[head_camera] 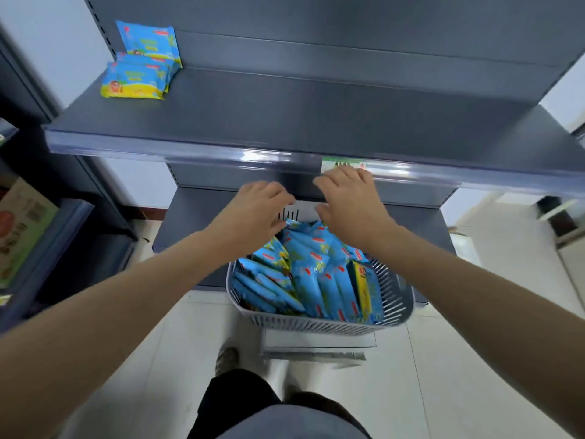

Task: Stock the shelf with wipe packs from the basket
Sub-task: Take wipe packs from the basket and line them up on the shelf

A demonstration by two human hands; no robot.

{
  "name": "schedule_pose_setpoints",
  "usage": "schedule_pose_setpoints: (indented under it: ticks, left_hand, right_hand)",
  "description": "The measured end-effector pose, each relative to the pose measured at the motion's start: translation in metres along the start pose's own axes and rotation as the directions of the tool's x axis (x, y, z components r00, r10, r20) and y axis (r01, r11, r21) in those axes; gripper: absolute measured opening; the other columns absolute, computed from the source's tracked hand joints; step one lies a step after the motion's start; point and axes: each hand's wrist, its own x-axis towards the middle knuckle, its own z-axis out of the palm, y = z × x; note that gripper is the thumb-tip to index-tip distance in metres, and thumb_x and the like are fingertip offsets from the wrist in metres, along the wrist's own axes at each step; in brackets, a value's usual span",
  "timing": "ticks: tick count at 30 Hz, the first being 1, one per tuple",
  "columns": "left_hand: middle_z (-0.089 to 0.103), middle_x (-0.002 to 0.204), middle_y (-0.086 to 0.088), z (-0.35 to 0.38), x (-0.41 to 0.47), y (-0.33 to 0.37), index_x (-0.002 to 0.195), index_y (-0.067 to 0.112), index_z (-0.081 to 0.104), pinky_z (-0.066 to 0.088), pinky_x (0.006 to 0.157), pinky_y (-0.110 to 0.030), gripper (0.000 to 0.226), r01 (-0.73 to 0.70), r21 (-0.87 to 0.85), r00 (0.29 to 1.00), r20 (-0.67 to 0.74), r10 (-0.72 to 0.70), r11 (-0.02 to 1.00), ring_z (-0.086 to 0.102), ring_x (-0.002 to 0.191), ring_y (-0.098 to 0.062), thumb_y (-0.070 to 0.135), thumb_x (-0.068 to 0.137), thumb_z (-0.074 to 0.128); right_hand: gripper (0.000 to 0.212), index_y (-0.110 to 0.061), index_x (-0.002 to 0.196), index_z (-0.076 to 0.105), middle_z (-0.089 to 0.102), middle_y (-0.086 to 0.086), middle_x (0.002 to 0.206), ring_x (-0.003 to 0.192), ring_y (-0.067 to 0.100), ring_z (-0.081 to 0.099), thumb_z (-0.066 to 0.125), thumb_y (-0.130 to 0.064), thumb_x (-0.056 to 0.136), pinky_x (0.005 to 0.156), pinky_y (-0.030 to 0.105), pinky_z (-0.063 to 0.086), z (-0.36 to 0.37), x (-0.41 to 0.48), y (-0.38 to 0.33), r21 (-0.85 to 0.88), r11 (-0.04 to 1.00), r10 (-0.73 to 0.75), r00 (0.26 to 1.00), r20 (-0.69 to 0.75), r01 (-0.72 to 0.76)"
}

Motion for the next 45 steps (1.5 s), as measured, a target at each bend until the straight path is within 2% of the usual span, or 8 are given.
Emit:
schedule_pose_setpoints:
  ticks: [6,12,17,20,28,34,39,45]
  left_hand:
    - [0.053,0.121,-0.005,0.049,-0.021,-0.025,0.125,0.016,0.05,0.032,0.095,-0.035,0.037,0.19,0.05,0.943,0.269,-0.196,0.981,0.047,0.113,-0.025,0.023,0.089,0.054]
    - [0.055,0.119,-0.005,0.072,-0.037,-0.033,0.123,0.018,0.052,0.035,0.093,-0.037,0.034,0.263,0.077,0.91,0.313,-0.273,0.962,0.051,0.109,-0.026,0.021,0.089,0.053]
    - [0.055,0.119,-0.006,0.082,-0.038,-0.038,0.125,0.017,0.051,0.036,0.091,-0.037,0.035,0.281,0.104,0.894,0.334,-0.299,0.954,0.051,0.109,-0.027,0.021,0.09,0.053]
    - [0.055,0.118,-0.006,0.086,-0.035,-0.041,0.125,0.018,0.051,0.036,0.09,-0.036,0.035,0.293,0.106,0.884,0.35,-0.311,0.95,0.05,0.108,-0.026,0.02,0.09,0.052]
    - [0.055,0.121,-0.002,0.094,-0.015,-0.052,0.127,0.024,0.05,0.036,0.09,-0.035,0.04,0.115,0.286,0.855,0.459,-0.242,0.951,0.051,0.111,-0.024,0.009,0.09,0.045]
    - [0.059,0.116,-0.002,0.107,0.004,-0.055,0.116,0.022,0.057,0.035,0.094,-0.033,0.032,0.03,0.374,0.806,0.54,-0.244,0.927,0.051,0.109,-0.023,0.009,0.088,0.047]
    - [0.062,0.112,-0.003,0.096,0.021,-0.057,0.115,0.017,0.06,0.037,0.091,-0.031,0.03,0.166,0.158,0.805,0.548,-0.227,0.973,0.054,0.106,-0.026,0.019,0.086,0.056]
    - [0.055,0.077,0.004,0.033,0.041,-0.061,0.084,0.018,0.058,0.034,0.055,-0.025,0.008,0.319,-0.197,0.887,0.408,-0.218,0.927,0.052,0.072,-0.018,0.021,0.08,0.064]
  right_hand:
    - [0.037,-0.014,0.123,0.052,0.054,0.01,0.125,0.119,0.031,0.044,0.05,-0.031,0.091,0.098,0.042,0.034,0.08,-0.02,0.007,0.087,0.992,0.043,0.902,0.43,-0.088]
    - [0.042,-0.007,0.132,0.046,0.053,0.014,0.131,0.12,0.035,0.047,0.04,-0.031,0.098,0.094,0.042,0.044,0.128,-0.02,0.01,0.157,0.939,0.133,0.745,0.654,-0.306]
    - [0.019,-0.007,0.075,0.046,0.048,0.007,0.075,0.069,0.026,0.051,0.052,-0.017,0.09,0.052,0.028,0.036,0.146,-0.013,0.006,0.297,0.837,0.138,0.703,0.697,-0.459]
    - [0.024,-0.015,0.069,0.043,0.049,0.003,0.064,0.057,0.019,0.052,0.056,-0.017,0.088,0.05,0.026,0.043,0.147,-0.01,0.007,0.316,0.777,0.178,0.672,0.719,-0.545]
    - [0.017,-0.008,0.091,0.047,0.048,0.007,0.082,0.072,0.02,0.043,0.06,-0.019,0.088,0.055,0.027,0.03,0.106,0.008,0.031,0.44,0.775,0.183,0.827,0.532,-0.454]
    - [0.015,-0.012,0.089,0.046,0.052,0.004,0.083,0.062,0.015,0.041,0.058,-0.021,0.089,0.048,0.024,0.032,0.069,0.012,0.042,0.497,0.787,0.15,0.896,0.419,-0.365]
    - [0.013,-0.011,0.091,0.051,0.056,0.004,0.086,0.072,0.02,0.048,0.059,-0.021,0.086,0.06,0.03,0.038,0.042,0.016,0.046,0.536,0.785,0.161,0.938,0.308,-0.311]
    - [0.008,-0.019,0.082,0.051,0.056,0.004,0.079,0.072,0.024,0.05,0.059,-0.019,0.08,0.06,0.029,0.037,-0.001,0.052,0.053,0.51,0.83,0.193,0.975,0.114,-0.224]
